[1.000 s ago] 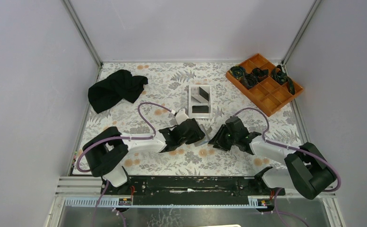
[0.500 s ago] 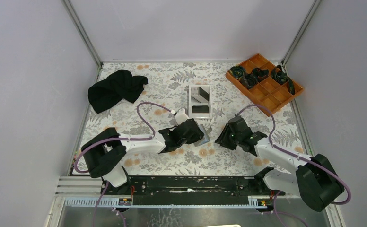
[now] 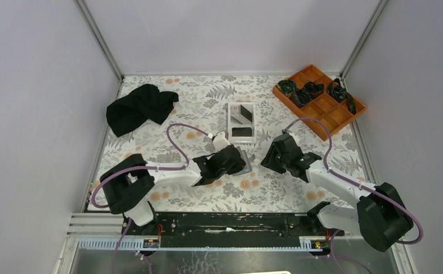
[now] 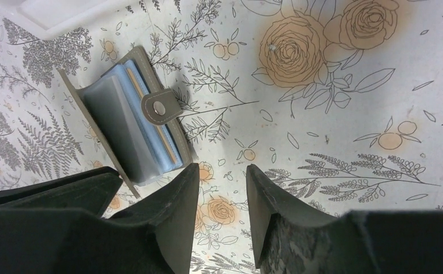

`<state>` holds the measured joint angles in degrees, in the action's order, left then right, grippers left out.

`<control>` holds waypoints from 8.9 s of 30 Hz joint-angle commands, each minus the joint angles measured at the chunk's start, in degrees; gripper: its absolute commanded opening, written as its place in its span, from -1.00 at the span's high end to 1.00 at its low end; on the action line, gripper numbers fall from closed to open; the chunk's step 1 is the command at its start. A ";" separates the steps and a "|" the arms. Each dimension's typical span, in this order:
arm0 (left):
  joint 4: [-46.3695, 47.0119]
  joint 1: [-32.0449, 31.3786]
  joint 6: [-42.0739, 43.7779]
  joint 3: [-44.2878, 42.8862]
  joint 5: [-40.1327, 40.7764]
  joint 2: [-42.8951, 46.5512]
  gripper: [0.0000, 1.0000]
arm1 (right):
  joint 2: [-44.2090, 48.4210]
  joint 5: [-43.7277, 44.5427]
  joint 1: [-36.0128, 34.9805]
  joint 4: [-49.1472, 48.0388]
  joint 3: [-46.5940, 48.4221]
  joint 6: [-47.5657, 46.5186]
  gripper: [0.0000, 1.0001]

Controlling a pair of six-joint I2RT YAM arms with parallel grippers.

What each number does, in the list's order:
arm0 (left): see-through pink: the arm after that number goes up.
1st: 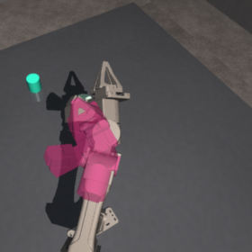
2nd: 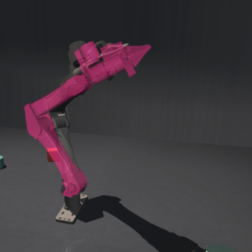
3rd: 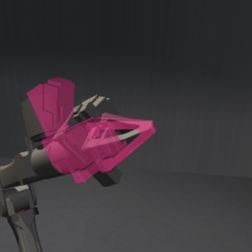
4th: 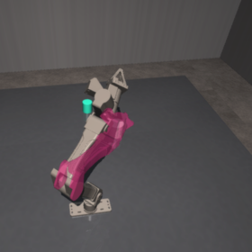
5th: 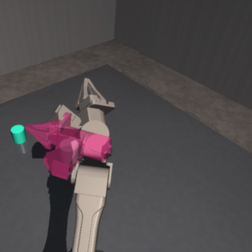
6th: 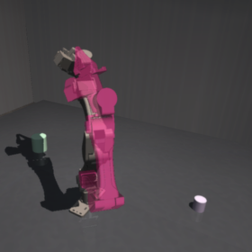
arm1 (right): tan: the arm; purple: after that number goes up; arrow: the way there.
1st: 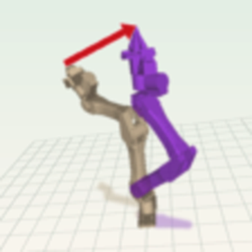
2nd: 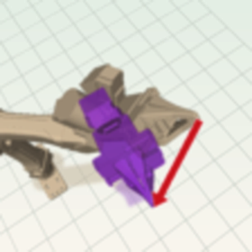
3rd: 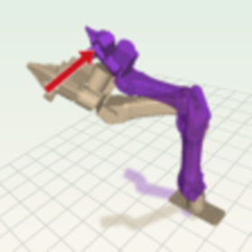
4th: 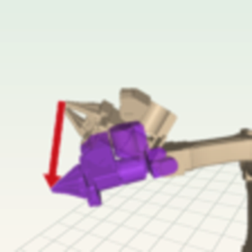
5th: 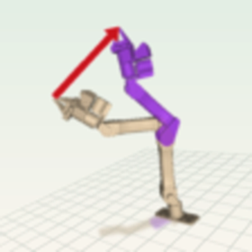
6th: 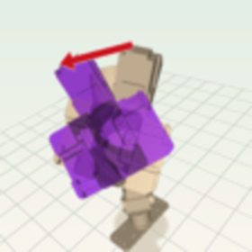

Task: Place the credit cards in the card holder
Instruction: Close the card holder at the center of the board.

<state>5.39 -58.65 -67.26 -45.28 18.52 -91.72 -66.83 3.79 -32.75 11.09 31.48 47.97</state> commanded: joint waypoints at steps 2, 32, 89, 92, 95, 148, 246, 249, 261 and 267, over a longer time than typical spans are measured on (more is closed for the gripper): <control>3.74 -0.61 1.38 -0.76 2.04 -1.86 0.48 | -1.73 3.06 -0.46 0.35 3.49 -2.83 0.14; -2.26 -2.43 2.04 -0.02 1.25 -4.95 0.59 | -13.06 3.89 -1.93 0.16 15.91 -11.71 0.16; -5.62 -2.42 2.05 -2.57 1.43 -8.15 0.59 | -16.10 3.48 -4.42 1.75 19.41 -16.59 0.32; -5.57 -2.37 1.96 -2.62 1.43 -8.32 0.59 | -15.50 3.91 -4.43 1.63 19.32 -16.68 0.32; -5.64 -2.35 1.96 -2.85 1.39 -8.61 0.60 | -15.26 4.15 -4.43 1.94 19.74 -17.08 0.32; -7.06 -2.40 3.09 -3.59 2.03 -8.06 0.59 | -20.18 2.27 -5.20 1.93 21.79 -19.07 1.00; -8.29 -1.81 1.61 -0.98 4.33 -6.20 0.16 | -27.83 -0.65 -11.36 3.34 27.18 -20.24 1.00; -8.29 -1.80 1.65 -0.81 4.34 -6.12 0.16 | -28.11 -0.53 -11.40 3.37 27.23 -20.19 1.00; -8.01 -1.79 1.70 0.33 4.31 -5.61 0.16 | -28.17 2.17 -11.52 3.26 27.83 -19.78 1.00; -8.16 -1.66 1.78 0.84 4.24 -5.20 0.15 | -29.76 2.62 -11.52 3.48 28.06 -19.76 1.00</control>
<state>-1.72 -60.62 -65.47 -46.28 23.46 -96.75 -94.91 5.15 -43.51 14.79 57.36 28.10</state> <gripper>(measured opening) 0.420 0.010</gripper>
